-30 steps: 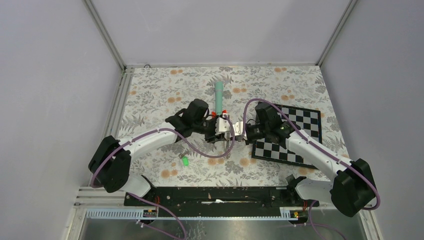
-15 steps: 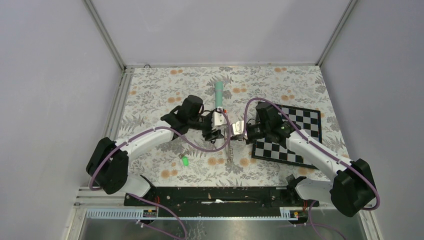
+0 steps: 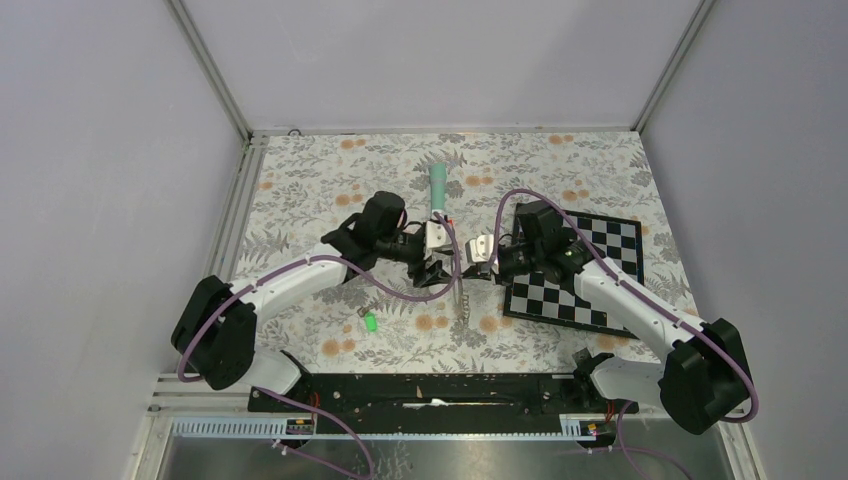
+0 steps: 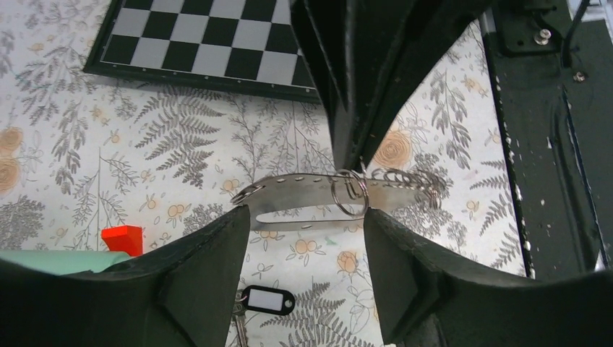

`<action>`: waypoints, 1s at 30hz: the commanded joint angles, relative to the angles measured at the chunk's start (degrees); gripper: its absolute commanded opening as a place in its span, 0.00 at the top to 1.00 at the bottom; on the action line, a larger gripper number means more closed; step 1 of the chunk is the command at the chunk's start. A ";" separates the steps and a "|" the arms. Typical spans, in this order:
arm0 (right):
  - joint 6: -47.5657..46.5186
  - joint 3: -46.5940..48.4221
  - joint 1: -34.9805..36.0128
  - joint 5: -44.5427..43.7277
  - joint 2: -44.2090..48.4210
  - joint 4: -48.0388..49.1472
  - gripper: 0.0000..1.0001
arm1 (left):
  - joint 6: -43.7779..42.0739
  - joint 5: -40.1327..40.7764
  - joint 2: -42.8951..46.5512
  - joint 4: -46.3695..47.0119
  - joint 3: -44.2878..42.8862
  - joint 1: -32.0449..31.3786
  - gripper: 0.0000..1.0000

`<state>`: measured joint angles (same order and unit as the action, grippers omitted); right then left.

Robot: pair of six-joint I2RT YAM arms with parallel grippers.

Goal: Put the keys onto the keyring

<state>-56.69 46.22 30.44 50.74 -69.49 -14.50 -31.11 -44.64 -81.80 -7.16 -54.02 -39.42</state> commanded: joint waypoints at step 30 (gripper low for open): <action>-1.32 0.10 -0.82 3.14 -0.20 1.60 1.00 | 10.96 8.48 -1.07 13.44 -3.29 3.47 0.40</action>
<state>-57.10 46.11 29.41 50.76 -69.60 -13.13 -21.12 -37.43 -82.63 1.43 -54.02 -37.34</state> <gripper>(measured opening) 0.021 0.609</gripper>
